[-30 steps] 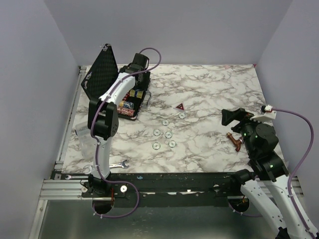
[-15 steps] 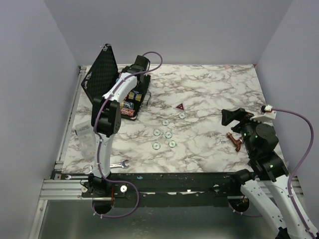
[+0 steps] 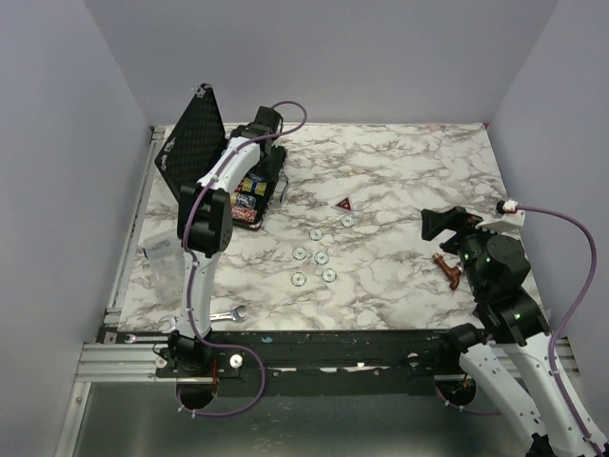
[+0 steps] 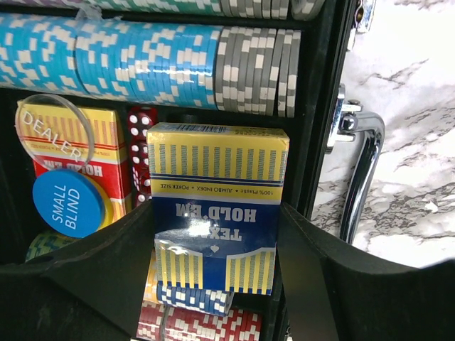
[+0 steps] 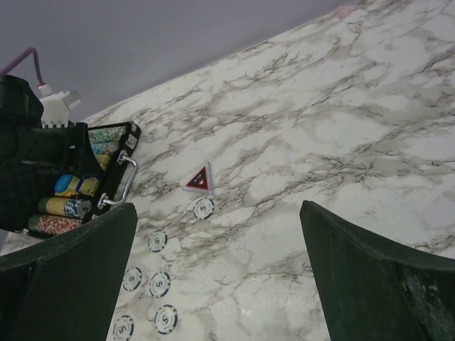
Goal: Pack up texas hold em set
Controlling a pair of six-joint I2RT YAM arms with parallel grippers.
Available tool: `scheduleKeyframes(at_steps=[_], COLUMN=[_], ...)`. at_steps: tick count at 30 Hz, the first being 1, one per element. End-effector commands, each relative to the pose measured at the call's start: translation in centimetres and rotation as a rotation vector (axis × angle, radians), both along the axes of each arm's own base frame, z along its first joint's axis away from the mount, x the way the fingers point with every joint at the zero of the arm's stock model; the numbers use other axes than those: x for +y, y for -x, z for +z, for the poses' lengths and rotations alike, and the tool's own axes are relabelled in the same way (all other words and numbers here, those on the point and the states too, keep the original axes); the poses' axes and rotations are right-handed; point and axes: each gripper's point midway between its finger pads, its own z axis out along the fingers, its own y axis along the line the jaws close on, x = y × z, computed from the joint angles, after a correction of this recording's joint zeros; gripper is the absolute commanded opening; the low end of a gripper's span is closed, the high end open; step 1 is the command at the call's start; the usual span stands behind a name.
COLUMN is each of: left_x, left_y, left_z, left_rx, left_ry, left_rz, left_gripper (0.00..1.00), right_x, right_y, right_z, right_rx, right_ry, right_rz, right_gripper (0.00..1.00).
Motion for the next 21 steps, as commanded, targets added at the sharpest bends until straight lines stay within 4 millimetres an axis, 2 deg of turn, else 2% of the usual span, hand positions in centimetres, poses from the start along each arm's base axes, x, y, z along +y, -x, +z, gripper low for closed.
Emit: scheduleKeyframes(at_steps=[1,2,7,18,21], left_x=[-0.29,-0.30,-0.34,-0.72,-0.61], left_y=[-0.49,-0.51,-0.55,-0.72,-0.89], left_z=[0.93,0.86,0.76,0.79,1.09], left_rx=[-0.005,-0.003,0.003,0.014,0.005], left_ry=[0.013,0.013,0.017,0.054,0.062], left_rz=[-0.015,-0.014,-0.018,-0.036,-0.029], left_gripper=[0.11,0.11,0.26,0.29,0.41], right_x=[0.27,0.27,0.35,0.51,0.55], right_y=[0.05,0.04,0.01,-0.05,-0.04], right_z=[1.25,1.30,1.10,1.36,1.37], right_rx=[-0.025,-0.027,-0.022,-0.023,-0.023], right_ry=[-0.017,-0.017,-0.019,-0.019,-0.020], right_rz=[0.014,0.014,0.017,0.024,0.027], right_gripper=[1.00,1.00,1.00,1.00,1.00])
